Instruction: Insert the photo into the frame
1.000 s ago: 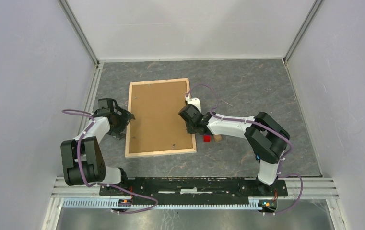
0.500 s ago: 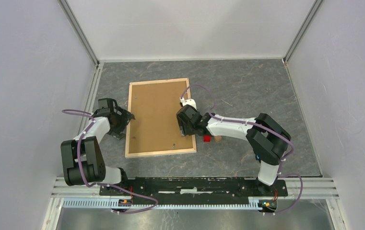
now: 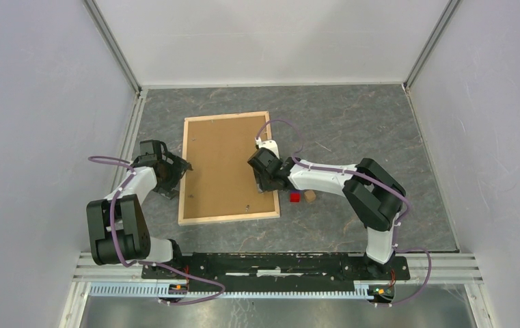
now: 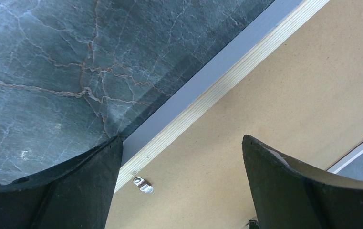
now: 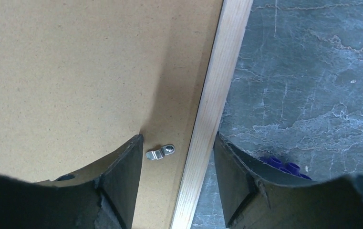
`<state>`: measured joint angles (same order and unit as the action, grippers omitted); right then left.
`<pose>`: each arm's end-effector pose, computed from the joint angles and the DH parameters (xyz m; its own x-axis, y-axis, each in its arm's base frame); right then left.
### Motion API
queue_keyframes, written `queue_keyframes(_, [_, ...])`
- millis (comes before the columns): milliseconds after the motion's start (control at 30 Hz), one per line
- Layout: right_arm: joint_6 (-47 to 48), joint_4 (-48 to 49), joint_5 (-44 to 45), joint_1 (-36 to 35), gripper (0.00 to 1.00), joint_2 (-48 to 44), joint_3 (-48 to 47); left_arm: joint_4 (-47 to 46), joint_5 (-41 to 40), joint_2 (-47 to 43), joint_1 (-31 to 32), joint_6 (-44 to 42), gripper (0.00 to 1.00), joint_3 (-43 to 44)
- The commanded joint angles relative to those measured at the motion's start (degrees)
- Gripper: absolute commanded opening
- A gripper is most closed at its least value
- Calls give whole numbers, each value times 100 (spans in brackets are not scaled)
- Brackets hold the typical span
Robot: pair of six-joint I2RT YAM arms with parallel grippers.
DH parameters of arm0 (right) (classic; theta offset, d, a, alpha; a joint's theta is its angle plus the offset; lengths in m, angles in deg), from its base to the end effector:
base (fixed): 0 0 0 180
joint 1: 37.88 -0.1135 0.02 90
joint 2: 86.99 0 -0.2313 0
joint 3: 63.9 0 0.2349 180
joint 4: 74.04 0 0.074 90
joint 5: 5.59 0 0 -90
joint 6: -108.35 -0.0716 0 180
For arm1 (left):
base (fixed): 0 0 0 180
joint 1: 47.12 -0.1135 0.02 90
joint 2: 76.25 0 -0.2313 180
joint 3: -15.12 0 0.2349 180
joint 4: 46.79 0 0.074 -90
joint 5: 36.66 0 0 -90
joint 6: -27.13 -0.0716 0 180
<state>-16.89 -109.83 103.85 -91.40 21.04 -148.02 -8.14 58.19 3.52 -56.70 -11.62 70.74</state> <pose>0.2437 0.2896 0.1161 -0.7991 -0.1656 -0.5779 -0.2415 0.9687 0.0564 0.2571 0.0373 0.1157 -0.4493 -0.8639 -0.2275 -0.7639 0.5036 -0.4036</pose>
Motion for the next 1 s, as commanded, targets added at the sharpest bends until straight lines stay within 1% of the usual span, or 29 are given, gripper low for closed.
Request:
queue_keyframes(0, [-202,-116,-72,-61,59,118,25,-151,335,-94,51,325,100,-67])
queue_keyframes(333, [-57,-118,-466,-167,58,-27,260,-141,315,-119,44,333,100,-68])
queue_keyframes(733, [71,-156,-425,-185,54,-267,492,-136,272,-137,44,316,100,-81])
queue_keyframes(867, [110,-156,-376,-186,51,-253,514,-137,262,-137,50,316,100,-78])
queue_keyframes(967, [242,-81,-262,-185,46,-250,499,-141,264,-137,43,316,100,-81])
